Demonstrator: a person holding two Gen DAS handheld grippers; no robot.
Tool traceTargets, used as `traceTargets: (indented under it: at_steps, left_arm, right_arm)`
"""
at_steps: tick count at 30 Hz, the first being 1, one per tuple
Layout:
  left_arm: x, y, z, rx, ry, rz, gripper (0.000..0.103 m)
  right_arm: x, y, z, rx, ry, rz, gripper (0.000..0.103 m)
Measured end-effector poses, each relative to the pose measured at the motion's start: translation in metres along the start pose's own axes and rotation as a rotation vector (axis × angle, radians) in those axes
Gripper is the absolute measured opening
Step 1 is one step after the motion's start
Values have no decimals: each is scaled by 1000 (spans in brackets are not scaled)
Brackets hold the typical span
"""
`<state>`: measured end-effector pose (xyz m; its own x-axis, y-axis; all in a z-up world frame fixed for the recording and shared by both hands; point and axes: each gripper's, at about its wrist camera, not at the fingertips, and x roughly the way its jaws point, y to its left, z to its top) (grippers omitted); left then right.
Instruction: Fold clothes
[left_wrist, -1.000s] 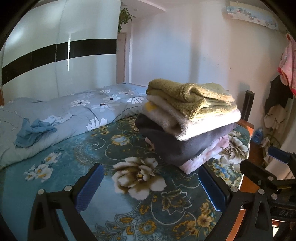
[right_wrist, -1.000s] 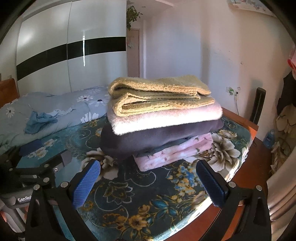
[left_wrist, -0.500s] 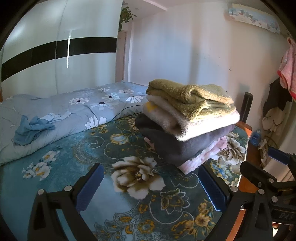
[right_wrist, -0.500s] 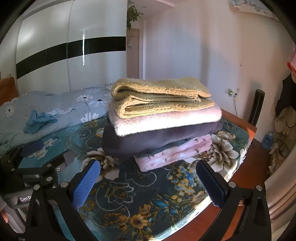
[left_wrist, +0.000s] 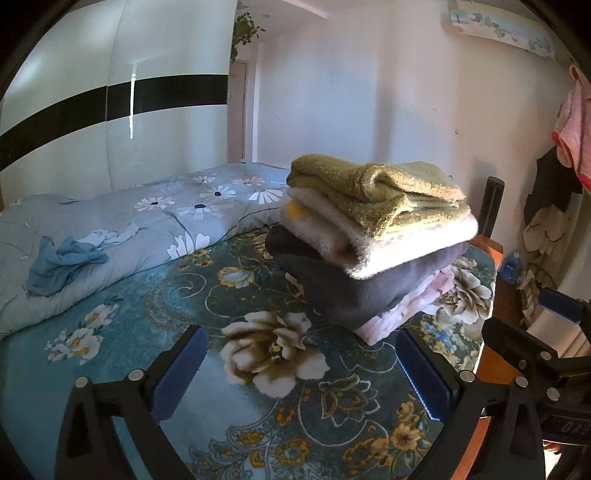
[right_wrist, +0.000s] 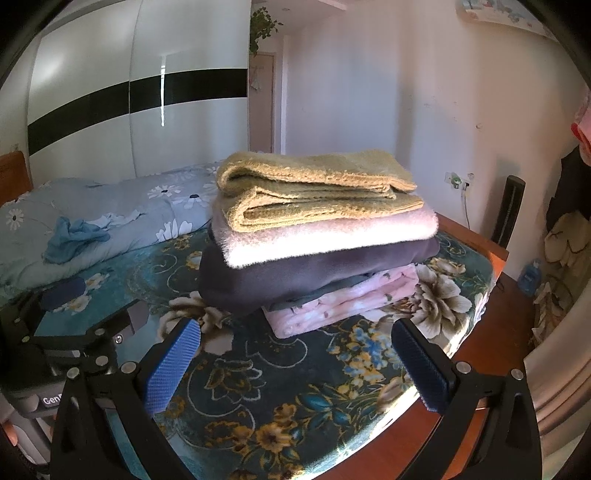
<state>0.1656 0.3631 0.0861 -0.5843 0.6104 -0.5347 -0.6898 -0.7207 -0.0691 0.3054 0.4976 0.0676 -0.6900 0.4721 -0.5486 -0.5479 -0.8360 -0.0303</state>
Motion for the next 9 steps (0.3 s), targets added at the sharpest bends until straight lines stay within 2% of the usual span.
traceTargets:
  at_steps: [9]
  left_arm:
    - [3, 0, 1, -1, 5, 0, 103]
  right_arm:
    - [4, -3, 1, 3, 8, 5, 103]
